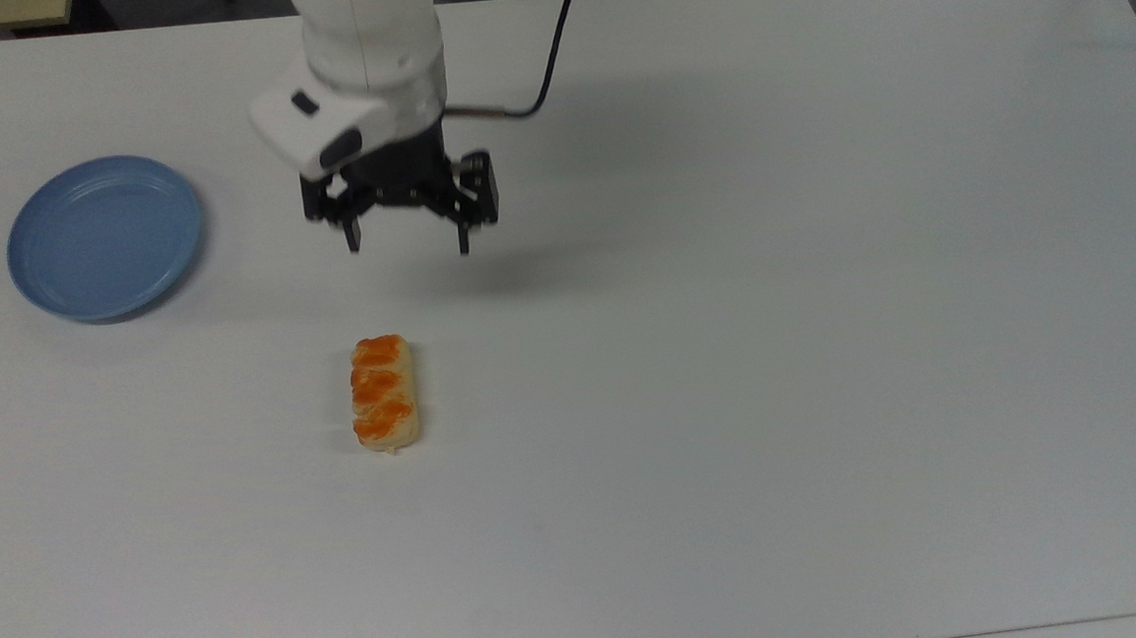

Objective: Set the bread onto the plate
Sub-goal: 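Move the open gripper down over the orange-topped bread roll, then close the gripper around the bread roll and lift it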

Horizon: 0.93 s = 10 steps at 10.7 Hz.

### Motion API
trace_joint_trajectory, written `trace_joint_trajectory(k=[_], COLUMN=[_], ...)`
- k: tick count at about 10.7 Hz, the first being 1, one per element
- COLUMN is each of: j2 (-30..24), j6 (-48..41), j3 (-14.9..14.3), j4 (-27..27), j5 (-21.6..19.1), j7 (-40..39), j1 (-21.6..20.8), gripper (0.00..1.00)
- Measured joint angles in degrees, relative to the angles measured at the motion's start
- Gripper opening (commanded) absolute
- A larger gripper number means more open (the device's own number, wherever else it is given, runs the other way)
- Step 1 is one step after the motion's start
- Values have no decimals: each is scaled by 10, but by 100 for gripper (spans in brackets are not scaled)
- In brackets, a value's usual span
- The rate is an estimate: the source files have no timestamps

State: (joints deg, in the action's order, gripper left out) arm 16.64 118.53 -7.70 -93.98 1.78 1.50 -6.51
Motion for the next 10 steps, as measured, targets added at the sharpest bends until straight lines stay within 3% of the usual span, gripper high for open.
trace_joint_trajectory(k=[4,10], j2=[111,179], j6=[46,113], j3=[-2,9], j4=[63,81], j5=[3,3], j7=[-22,-27], j1=[49,55], gripper=[100,100])
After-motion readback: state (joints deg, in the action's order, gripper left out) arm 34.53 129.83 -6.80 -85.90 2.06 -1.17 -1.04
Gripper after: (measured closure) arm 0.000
